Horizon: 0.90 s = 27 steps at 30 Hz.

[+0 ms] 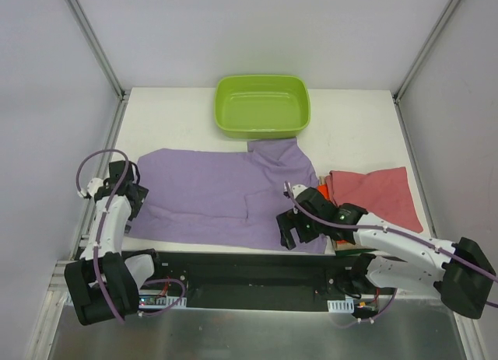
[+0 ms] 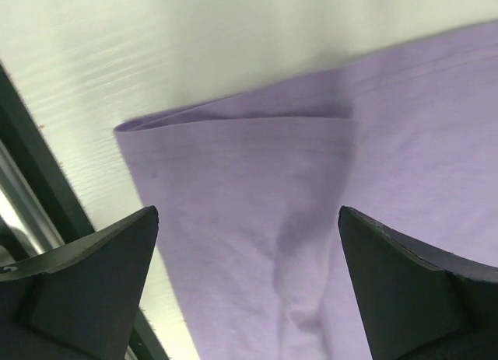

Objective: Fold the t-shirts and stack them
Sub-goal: Fold the flattened tshirt in 1/3 of the way

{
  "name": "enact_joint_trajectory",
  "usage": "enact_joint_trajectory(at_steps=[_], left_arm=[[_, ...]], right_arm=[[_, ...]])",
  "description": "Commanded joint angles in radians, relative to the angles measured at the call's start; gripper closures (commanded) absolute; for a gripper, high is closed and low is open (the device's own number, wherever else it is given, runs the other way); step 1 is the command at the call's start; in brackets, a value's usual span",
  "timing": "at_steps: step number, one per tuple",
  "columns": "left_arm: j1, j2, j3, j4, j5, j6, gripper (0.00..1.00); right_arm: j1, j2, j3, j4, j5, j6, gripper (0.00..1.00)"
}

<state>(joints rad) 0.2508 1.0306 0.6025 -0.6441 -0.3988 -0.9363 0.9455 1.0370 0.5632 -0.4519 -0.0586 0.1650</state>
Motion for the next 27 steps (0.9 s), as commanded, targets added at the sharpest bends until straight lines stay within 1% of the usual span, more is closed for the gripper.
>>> enact_joint_trajectory(at_steps=[1, 2, 4, 8, 10, 11, 14, 17, 19, 25, 27], left_arm=[[0.008, 0.043, 0.144, -0.015, 0.079, 0.011, 0.01], [0.005, 0.061, 0.166, -0.012, 0.106, 0.019, 0.01], [0.007, 0.094, 0.187, 0.015, 0.178, 0.045, 0.01], [-0.004, 0.161, 0.157, 0.127, 0.300, 0.080, 0.01], [-0.005, 0.207, 0.155, 0.147, 0.321, 0.091, 0.01], [-0.005, 0.230, 0.157, 0.153, 0.321, 0.099, 0.01], [-0.005, 0.302, 0.157, 0.161, 0.264, 0.122, 0.01], [-0.005, 0.358, 0.155, 0.162, 0.232, 0.137, 0.01], [-0.004, 0.384, 0.157, 0.169, 0.236, 0.136, 0.01], [-0.004, 0.433, 0.148, 0.192, 0.250, 0.133, 0.01], [-0.005, 0.444, 0.149, 0.192, 0.258, 0.134, 0.01]], right_arm=[[0.004, -0.003, 0.141, -0.071, 0.196, -0.077, 0.04], [0.004, 0.003, 0.156, -0.056, 0.216, -0.081, 0.04], [0.003, 0.027, 0.175, -0.004, 0.204, -0.094, 0.04], [-0.004, 0.135, 0.224, 0.064, 0.164, -0.133, 0.04], [-0.023, 0.204, 0.265, 0.076, 0.186, -0.137, 0.04], [-0.040, 0.243, 0.292, 0.076, 0.190, -0.146, 0.04], [-0.105, 0.355, 0.389, 0.067, 0.171, -0.151, 0.04], [-0.129, 0.455, 0.461, 0.036, 0.259, -0.157, 0.04], [-0.149, 0.497, 0.478, 0.038, 0.267, -0.189, 0.04], [-0.263, 0.584, 0.501, 0.039, 0.191, -0.186, 0.01], [-0.281, 0.606, 0.506, 0.053, 0.183, -0.196, 0.05]])
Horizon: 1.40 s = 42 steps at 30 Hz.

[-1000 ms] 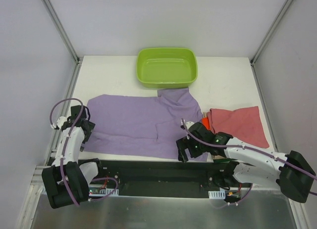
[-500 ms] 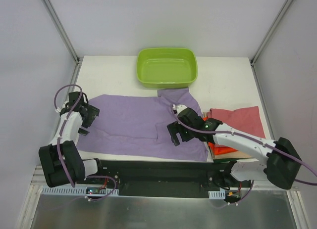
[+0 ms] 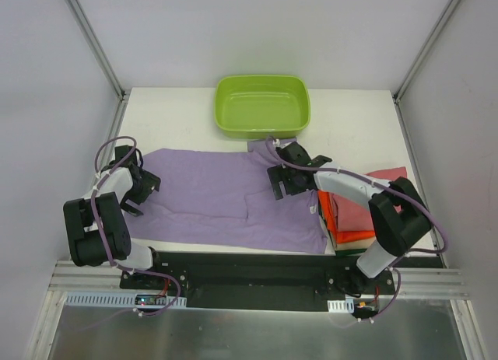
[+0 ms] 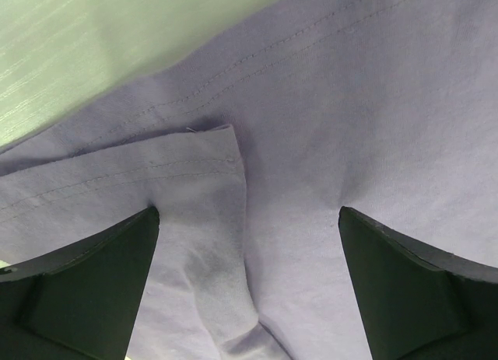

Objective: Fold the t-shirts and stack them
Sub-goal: Fold the flattened tshirt in 1/3 of the way

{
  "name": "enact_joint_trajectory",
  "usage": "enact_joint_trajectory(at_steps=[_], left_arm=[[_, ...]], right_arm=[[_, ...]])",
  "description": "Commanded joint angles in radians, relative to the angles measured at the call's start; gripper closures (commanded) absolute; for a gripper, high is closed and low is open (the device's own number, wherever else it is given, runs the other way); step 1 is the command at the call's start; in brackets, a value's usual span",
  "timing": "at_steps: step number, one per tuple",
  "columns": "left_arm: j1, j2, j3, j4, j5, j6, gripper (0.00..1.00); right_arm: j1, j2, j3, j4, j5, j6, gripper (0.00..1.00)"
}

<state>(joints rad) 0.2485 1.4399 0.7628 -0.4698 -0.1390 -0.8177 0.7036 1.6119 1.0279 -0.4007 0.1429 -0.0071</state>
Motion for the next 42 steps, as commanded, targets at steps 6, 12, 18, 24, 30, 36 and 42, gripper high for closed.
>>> enact_joint_trajectory(at_steps=[6, 12, 18, 24, 30, 36, 42], left_arm=[[-0.002, 0.031, -0.011, 0.020, -0.002, 0.018, 0.01], [-0.002, 0.040, -0.010, 0.020, -0.001, 0.012, 0.01], [-0.002, 0.034, -0.010, 0.022, -0.016, 0.017, 0.01], [-0.002, 0.028, -0.013, 0.022, -0.016, 0.015, 0.01], [-0.002, 0.028, -0.013, 0.022, -0.019, 0.015, 0.01], [-0.002, 0.030, -0.014, 0.022, -0.025, 0.014, 0.01], [-0.002, 0.033, -0.013, 0.022, -0.027, 0.014, 0.01]], right_arm=[[-0.073, 0.101, 0.058, 0.016, 0.004, -0.002, 0.15], [-0.075, 0.100, 0.052, 0.016, 0.029, 0.033, 0.27], [-0.073, 0.083, 0.037, 0.017, 0.056, 0.050, 0.59], [-0.075, 0.062, 0.031, 0.002, 0.079, 0.065, 0.80], [-0.075, 0.028, 0.020, -0.004, 0.135, 0.056, 0.99], [-0.073, -0.012, -0.005, 0.008, 0.207, 0.044, 0.99], [-0.076, -0.029, -0.011, -0.027, 0.296, 0.030, 0.99]])
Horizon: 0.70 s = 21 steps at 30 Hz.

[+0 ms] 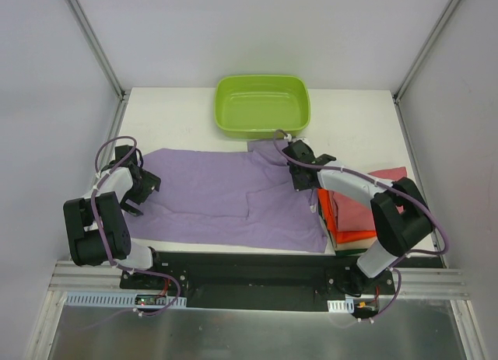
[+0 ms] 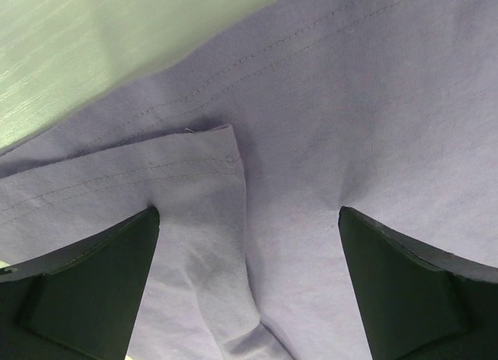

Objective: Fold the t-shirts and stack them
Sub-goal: Fold the flattened tshirt in 1/3 of the way

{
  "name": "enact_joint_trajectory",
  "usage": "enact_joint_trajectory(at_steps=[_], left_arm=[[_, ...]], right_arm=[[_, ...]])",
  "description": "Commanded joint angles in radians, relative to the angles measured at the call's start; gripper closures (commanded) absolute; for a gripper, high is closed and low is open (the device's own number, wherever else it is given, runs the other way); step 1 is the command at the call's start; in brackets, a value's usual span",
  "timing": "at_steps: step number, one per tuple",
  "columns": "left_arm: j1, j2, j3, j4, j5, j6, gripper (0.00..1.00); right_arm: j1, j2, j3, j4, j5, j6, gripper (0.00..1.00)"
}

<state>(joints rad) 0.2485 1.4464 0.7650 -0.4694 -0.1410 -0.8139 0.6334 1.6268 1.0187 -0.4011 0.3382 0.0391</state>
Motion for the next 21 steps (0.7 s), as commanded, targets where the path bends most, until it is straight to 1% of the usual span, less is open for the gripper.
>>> enact_joint_trajectory(at_steps=[1, 12, 17, 18, 21], left_arm=[[-0.002, 0.026, -0.015, 0.021, -0.023, 0.012, 0.01], [0.000, 0.032, -0.015, 0.018, -0.023, 0.019, 0.01], [-0.002, 0.028, -0.016, 0.020, -0.026, 0.018, 0.01], [0.000, 0.028, -0.015, 0.020, -0.025, 0.018, 0.01], [0.000, 0.032, -0.013, 0.020, -0.016, 0.021, 0.01]], right_arm=[[-0.006, -0.044, -0.003, -0.027, 0.105, -0.018, 0.99], [-0.043, -0.019, -0.005, 0.004, 0.147, -0.071, 0.99], [-0.057, -0.013, -0.009, -0.001, 0.121, -0.074, 0.99], [-0.057, -0.012, -0.008, -0.001, 0.107, -0.076, 0.98], [-0.057, -0.021, 0.001, -0.004, 0.088, -0.077, 0.90]])
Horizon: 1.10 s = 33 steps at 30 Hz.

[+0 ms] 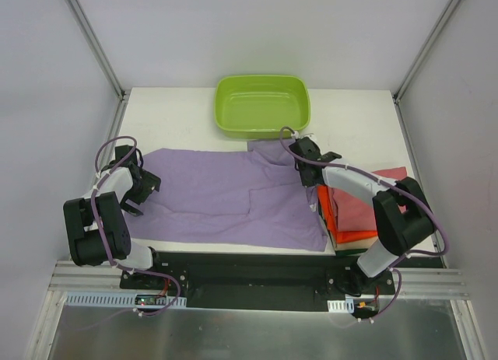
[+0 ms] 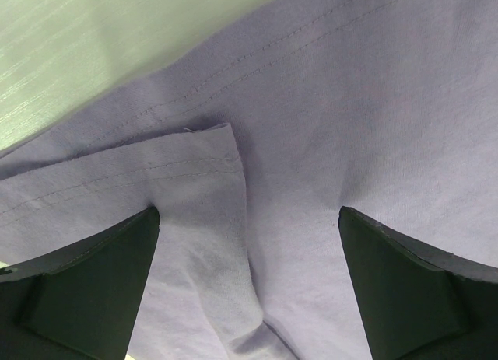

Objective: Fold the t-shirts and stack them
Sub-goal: Fold the flattened tshirt in 1/3 of the way

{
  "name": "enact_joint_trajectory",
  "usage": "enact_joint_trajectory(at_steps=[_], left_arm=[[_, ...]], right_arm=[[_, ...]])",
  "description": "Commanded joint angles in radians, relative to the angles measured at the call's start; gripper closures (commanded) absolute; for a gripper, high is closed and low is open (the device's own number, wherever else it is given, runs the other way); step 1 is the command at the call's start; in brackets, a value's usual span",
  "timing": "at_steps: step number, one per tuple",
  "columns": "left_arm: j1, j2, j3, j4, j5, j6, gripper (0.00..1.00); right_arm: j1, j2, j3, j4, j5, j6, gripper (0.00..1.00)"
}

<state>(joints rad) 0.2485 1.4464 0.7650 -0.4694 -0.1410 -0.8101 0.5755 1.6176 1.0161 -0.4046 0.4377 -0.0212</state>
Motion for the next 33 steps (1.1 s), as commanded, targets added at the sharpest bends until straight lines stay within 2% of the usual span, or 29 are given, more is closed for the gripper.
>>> enact_joint_trajectory(at_steps=[1, 2, 3, 4, 7, 10, 12, 13, 16, 19, 25, 33], left_arm=[[0.000, 0.031, -0.013, 0.020, -0.014, 0.020, 0.01], [0.000, 0.031, -0.013, 0.020, -0.011, 0.020, 0.01], [0.000, 0.026, -0.013, 0.020, -0.011, 0.023, 0.01], [0.000, 0.022, -0.016, 0.020, -0.014, 0.023, 0.01], [0.001, -0.006, -0.027, 0.015, -0.045, 0.019, 0.01], [0.015, -0.030, -0.038, 0.000, -0.063, 0.012, 0.01], [0.028, -0.037, -0.046, -0.003, -0.059, 0.012, 0.01], [0.034, -0.038, -0.047, -0.003, -0.055, 0.015, 0.01], [0.054, -0.047, -0.055, -0.012, -0.057, 0.020, 0.01], [0.070, -0.086, -0.073, -0.026, -0.072, 0.025, 0.01], [0.081, -0.162, -0.119, -0.047, -0.104, 0.042, 0.01], [0.086, -0.218, -0.144, -0.077, -0.120, 0.023, 0.01]], right_arm=[[0.001, -0.019, 0.010, -0.003, -0.016, -0.019, 0.84], [0.000, -0.027, 0.019, -0.007, -0.028, -0.022, 0.76], [0.000, -0.039, 0.024, -0.011, -0.040, -0.023, 0.72], [0.001, -0.051, 0.030, -0.014, -0.056, -0.026, 0.62], [0.003, -0.105, 0.035, -0.031, -0.105, -0.017, 0.49], [0.014, -0.168, 0.015, -0.043, -0.198, 0.010, 0.24], [0.026, -0.212, -0.031, -0.013, -0.281, 0.020, 0.01], [0.033, -0.231, -0.056, 0.001, -0.321, 0.071, 0.04], [0.087, -0.254, -0.118, 0.026, -0.418, 0.142, 0.04], [0.188, -0.242, -0.160, 0.050, -0.407, 0.168, 0.04], [0.302, -0.154, -0.203, 0.050, -0.393, 0.240, 0.04], [0.440, -0.235, -0.341, 0.012, -0.355, 0.372, 0.04]])
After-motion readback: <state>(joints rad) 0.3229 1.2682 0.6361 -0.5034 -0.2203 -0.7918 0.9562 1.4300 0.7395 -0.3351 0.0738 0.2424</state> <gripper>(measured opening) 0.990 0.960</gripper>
